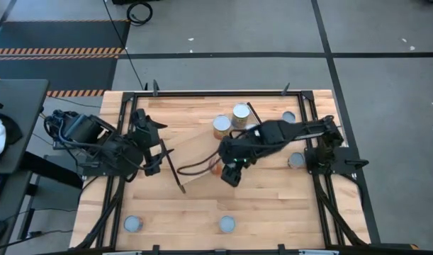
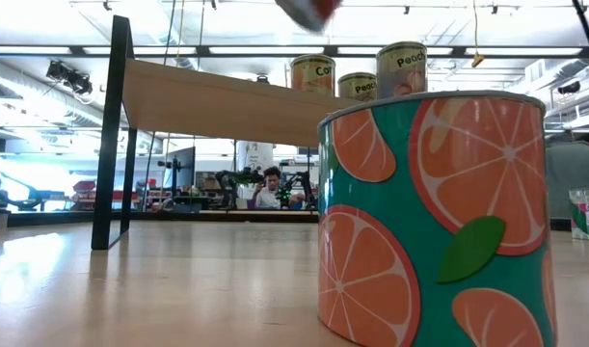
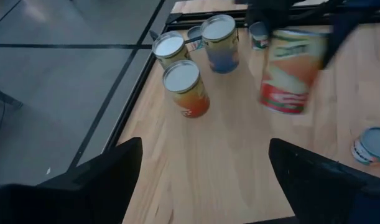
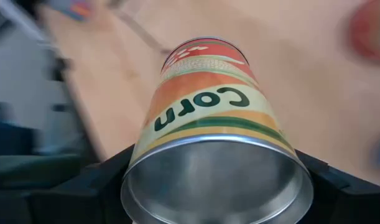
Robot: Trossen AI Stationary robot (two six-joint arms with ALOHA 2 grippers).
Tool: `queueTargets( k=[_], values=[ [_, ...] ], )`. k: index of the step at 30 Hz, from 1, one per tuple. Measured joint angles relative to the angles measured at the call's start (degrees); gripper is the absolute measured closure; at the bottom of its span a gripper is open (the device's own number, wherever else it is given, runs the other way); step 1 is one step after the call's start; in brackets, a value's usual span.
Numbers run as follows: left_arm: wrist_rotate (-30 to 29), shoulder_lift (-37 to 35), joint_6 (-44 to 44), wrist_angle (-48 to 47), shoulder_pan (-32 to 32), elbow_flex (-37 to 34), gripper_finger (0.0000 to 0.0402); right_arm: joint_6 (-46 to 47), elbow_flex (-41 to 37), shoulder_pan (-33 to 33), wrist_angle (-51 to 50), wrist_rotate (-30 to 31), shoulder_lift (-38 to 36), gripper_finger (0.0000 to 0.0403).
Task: Pick and place cans onto a shelf
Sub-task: Put the large canned corn on shelf
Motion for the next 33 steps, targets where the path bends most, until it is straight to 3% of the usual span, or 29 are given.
queueTargets(
  k=[5,12,25,33],
  values=[
    [0.01,0.0,-1.38,0.04,1.9,0.0,0.0045,-5.46,1.06,-2.68,-8.19,2.43,1.23,0.0095],
    [-0.03,0.02,-2.6,0.26,3.23,0.0,0.0045,-7.37,0.34,-5.5,-7.79,2.45,1.99,0.0095],
    [1.36,0.02,-1.01,5.74,3.22,3.61,0.0045,1.09,-0.61,-8.36,-7.82,-0.58,1.95,0.0094],
    [1.34,0.02,1.01,5.82,3.2,7.13,0.0045,7.87,-0.65,-8.34,-7.84,1.3,1.95,0.0064]
  ],
)
